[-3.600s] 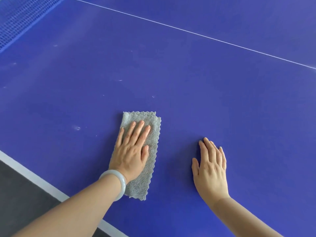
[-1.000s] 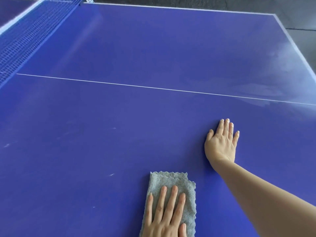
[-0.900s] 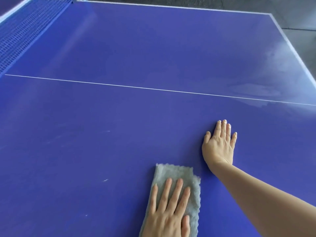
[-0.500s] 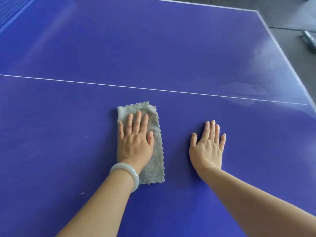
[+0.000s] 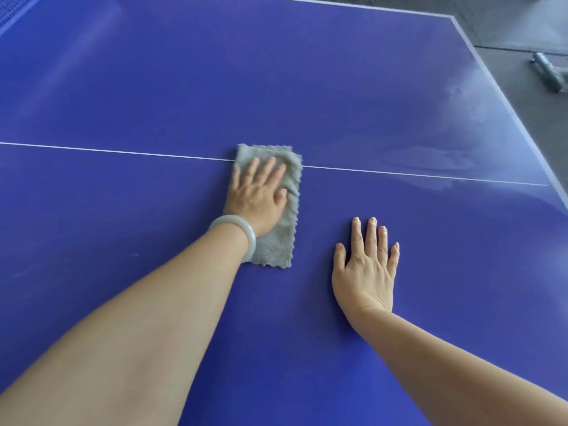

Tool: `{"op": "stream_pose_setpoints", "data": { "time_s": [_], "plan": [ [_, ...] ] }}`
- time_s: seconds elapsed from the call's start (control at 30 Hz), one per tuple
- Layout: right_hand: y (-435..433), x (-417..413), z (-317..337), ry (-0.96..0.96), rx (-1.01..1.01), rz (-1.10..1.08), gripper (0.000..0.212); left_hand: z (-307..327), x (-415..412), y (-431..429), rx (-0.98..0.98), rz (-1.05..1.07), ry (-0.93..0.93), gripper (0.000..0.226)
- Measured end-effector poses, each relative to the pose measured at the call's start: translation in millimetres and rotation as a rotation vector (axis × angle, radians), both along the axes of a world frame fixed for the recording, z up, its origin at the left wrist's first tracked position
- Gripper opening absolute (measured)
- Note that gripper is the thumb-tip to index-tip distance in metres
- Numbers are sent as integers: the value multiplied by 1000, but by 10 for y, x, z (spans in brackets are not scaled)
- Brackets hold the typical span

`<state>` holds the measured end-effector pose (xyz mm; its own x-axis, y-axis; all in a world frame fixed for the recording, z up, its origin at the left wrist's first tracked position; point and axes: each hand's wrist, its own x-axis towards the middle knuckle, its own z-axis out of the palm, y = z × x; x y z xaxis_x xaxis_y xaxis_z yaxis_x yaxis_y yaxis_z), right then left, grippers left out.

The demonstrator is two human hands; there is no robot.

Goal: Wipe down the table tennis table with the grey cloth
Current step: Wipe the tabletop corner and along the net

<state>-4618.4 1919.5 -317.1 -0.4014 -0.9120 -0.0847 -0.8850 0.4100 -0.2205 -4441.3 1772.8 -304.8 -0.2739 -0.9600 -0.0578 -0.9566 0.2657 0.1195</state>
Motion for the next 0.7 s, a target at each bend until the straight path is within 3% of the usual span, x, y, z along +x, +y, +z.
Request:
{"op": "stream_pose_setpoints", "data": {
  "time_s": [0.13,0.2,0.33,0.43,0.5,0.6,0.7],
  "plan": [
    [-2,11,1,5,8,1,62,-25,326,400,-9,297,22,60],
    [-8,14,5,12,16,4,62,-7,162,783,-18,322,-10,61],
    [-6,7,50,-8,40,13,62,9,-388,1486,-4,-38,-16,62],
    [3,4,61,-14,38,14,61,29,-73,1555,4,-196,-37,62],
    [1,2,55,-10,37,11,61,11,409,1540,-11,-66,-59,63],
    [-7,25,47,-6,41,13,61,28,914,1803,-16,296,-82,65],
    [-19,12,48,10,45,13,62,11,523,2393,-7,268,-42,63]
  ]
}}
